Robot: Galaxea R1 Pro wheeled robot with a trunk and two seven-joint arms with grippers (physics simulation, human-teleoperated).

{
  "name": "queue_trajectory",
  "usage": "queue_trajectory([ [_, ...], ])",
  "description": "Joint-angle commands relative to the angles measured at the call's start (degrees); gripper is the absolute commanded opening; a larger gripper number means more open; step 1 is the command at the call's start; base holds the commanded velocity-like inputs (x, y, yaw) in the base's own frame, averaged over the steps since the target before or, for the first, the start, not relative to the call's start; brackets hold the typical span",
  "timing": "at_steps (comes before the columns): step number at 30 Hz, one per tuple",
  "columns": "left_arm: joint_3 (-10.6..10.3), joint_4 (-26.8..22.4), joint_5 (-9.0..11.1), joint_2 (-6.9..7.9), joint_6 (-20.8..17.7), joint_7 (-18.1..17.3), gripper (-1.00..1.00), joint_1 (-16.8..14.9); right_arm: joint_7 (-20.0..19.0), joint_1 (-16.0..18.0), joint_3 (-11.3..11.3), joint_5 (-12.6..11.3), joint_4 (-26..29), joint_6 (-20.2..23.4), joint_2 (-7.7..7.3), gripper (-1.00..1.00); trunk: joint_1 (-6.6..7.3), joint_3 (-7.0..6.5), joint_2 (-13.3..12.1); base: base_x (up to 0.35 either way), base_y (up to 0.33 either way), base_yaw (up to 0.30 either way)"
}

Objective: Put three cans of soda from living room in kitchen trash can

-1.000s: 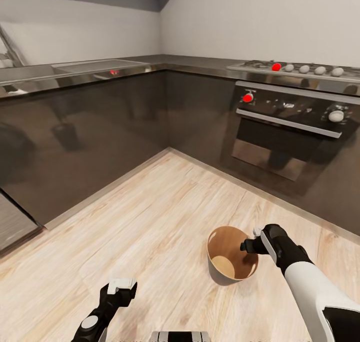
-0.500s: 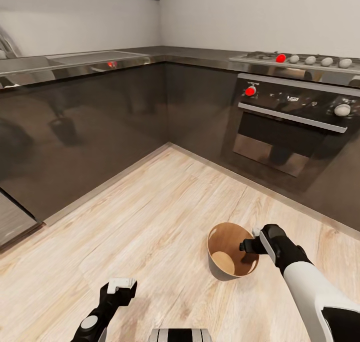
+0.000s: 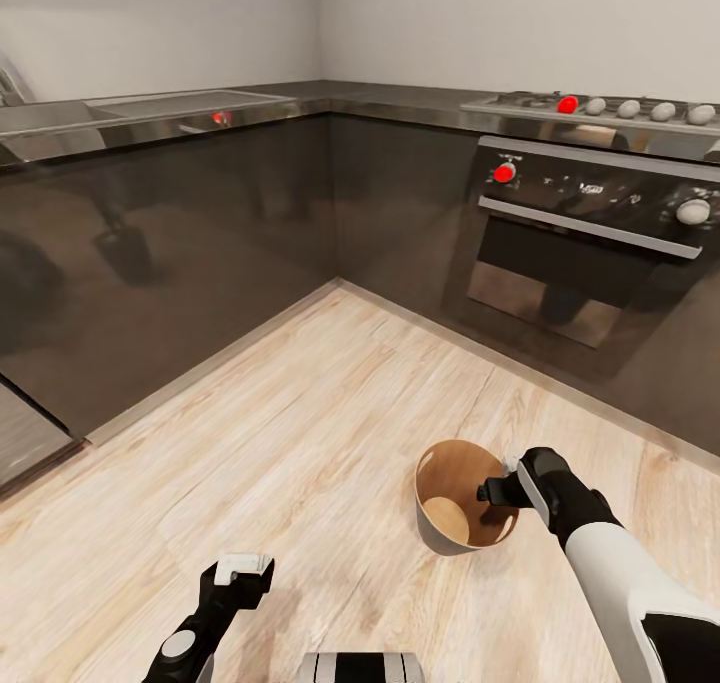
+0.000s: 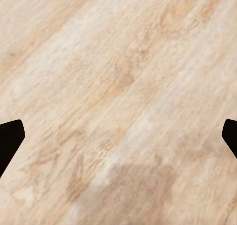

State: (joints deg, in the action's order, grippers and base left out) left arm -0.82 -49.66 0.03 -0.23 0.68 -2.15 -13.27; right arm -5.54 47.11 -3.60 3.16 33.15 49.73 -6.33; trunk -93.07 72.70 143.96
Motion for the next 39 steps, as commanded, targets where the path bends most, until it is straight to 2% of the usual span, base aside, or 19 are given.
queue_trajectory([
  [1,-0.02,0.0,0.05,0.02,0.04,0.01,1.0,0.0,0.0,0.0,0.22,0.0,0.01,0.01,0.0,1.0,0.0,0.0,0.0,0.0,0.0,0.0],
  [14,-0.05,0.0,0.14,0.07,0.1,0.04,1.0,0.0,-0.01,0.0,0.6,0.0,0.14,-0.06,-0.04,1.0,0.0,0.0,0.0,0.0,0.0,0.0],
  [15,-0.06,-0.02,0.15,0.06,0.11,0.04,1.0,0.0,0.0,0.0,0.57,0.0,0.2,-0.07,-0.07,-1.0,0.0,0.0,0.0,0.0,0.0,0.0],
  [30,-0.06,-0.09,0.15,0.08,0.11,-0.03,1.0,0.0,0.0,0.0,0.61,-0.09,0.23,-0.07,0.0,-1.0,0.0,0.0,0.0,0.0,0.0,0.0],
  [39,0.16,0.0,-0.19,-0.17,-0.26,0.18,1.0,0.0,0.0,0.0,0.61,-0.13,0.2,-0.07,0.0,-1.0,0.23,-1.99,-0.12,0.0,0.0,0.0],
])
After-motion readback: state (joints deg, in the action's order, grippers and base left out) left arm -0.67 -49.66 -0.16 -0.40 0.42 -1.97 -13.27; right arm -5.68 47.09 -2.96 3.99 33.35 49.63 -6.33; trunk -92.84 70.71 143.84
